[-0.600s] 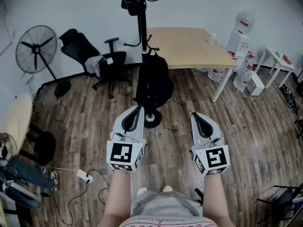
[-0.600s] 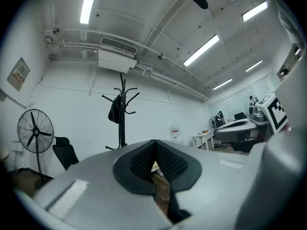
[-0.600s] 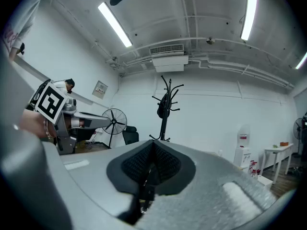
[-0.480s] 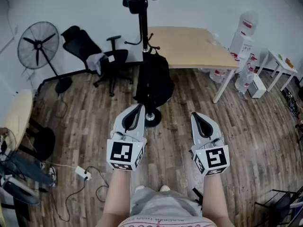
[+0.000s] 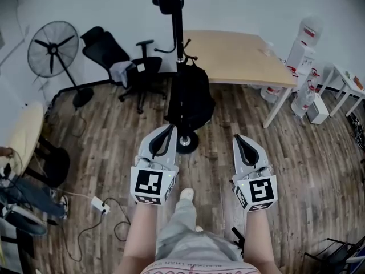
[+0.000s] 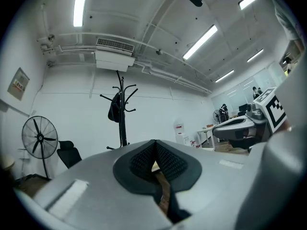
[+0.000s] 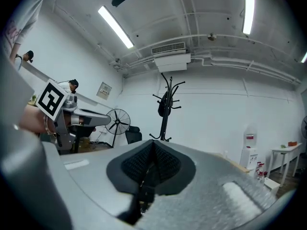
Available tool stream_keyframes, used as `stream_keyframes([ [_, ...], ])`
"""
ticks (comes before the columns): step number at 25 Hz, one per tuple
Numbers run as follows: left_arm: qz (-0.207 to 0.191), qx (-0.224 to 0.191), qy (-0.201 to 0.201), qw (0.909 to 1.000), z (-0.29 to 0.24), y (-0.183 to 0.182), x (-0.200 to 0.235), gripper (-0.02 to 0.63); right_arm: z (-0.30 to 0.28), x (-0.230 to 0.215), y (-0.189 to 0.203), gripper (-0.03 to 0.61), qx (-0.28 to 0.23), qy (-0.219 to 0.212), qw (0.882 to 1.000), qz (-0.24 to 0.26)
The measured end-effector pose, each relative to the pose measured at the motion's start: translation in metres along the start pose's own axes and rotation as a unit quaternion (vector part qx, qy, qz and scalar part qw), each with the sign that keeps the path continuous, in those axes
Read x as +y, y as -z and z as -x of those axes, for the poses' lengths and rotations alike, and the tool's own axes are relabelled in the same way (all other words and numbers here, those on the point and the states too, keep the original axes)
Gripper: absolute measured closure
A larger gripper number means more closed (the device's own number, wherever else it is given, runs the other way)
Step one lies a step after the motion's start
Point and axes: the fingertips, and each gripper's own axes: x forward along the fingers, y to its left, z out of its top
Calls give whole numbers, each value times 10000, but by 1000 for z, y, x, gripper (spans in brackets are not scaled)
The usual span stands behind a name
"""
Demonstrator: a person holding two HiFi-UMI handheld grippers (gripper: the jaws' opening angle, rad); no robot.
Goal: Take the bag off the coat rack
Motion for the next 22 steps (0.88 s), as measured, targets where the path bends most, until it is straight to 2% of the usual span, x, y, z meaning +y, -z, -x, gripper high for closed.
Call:
stream_keyframes([
  [9, -34, 135, 14, 9999, -55, 17, 19, 601, -45, -34, 15, 575, 42, 90, 9999, -19],
  [17, 54, 317, -83, 9994, -120, 45, 74, 607, -126, -58, 26, 575, 21, -102, 9996, -278],
  [22, 146, 324, -110, 9993, -167, 56, 111, 606, -186, -73, 33, 575, 159, -169, 9996, -138],
])
